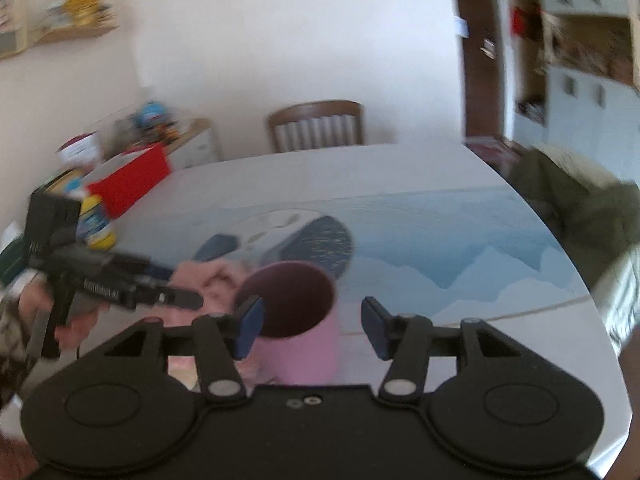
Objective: Clean container
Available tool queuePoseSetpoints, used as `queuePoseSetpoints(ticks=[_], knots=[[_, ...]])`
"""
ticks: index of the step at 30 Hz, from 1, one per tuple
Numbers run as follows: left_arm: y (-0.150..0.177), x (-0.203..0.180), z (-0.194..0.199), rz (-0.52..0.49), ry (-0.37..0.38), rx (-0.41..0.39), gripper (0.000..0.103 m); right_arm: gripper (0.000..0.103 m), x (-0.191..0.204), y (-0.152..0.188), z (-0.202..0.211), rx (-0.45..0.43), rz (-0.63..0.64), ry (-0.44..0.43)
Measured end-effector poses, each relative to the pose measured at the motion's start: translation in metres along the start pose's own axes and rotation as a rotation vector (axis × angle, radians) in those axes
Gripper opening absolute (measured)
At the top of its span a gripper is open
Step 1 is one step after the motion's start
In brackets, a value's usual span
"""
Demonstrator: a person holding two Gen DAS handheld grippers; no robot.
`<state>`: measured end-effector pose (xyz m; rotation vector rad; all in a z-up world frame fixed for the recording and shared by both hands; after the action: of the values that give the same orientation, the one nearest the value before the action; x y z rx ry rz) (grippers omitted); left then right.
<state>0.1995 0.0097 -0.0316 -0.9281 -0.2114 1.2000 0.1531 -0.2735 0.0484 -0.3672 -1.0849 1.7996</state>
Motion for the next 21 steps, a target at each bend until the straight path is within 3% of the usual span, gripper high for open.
queuePoseSetpoints(ticks=[2, 7, 8, 12, 14, 17, 21], knots=[[0.004, -0.002, -0.015, -0.019, -0.002, 0.033, 0.077, 0.050, -0.003, -0.002, -0.009, 0.010, -0.025, 0.015], [0.014, -0.016, -0.030, -0.092, -0.023, 0.045, 0.077, 0.031, -0.002, 0.003, -0.024, 0.047, -0.024, 0.037], [0.016, -0.019, -0.031, -0.105, -0.028, 0.042, 0.073, 0.028, -0.002, 0.004, -0.027, 0.056, -0.023, 0.039], [0.019, -0.030, -0.030, -0.140, -0.028, 0.027, 0.038, 0.022, 0.003, 0.008, -0.032, 0.071, -0.017, 0.039], [0.019, -0.035, -0.025, -0.157, -0.035, 0.000, 0.034, 0.014, 0.006, 0.010, -0.029, 0.068, -0.004, 0.048], [0.018, -0.043, -0.013, -0.161, 0.007, -0.038, 0.030, 0.005, 0.006, 0.011, -0.027, 0.063, -0.001, 0.055], [0.016, -0.063, 0.011, -0.188, 0.122, -0.092, 0.029, 0.004, 0.006, 0.012, -0.027, 0.055, -0.004, 0.061]])
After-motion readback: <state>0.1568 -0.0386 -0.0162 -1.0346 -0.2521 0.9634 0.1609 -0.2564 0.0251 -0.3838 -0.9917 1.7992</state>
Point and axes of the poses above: each gripper's, at about its wrist camera, not at the fingertips, and z roughly against the way its jaws point, x to its left, y to its underside, the point moved 4 cm from there along -z, roughly the way its jaws point, and after that the axes turned 1 degree about -y, right-handed, at the moved point
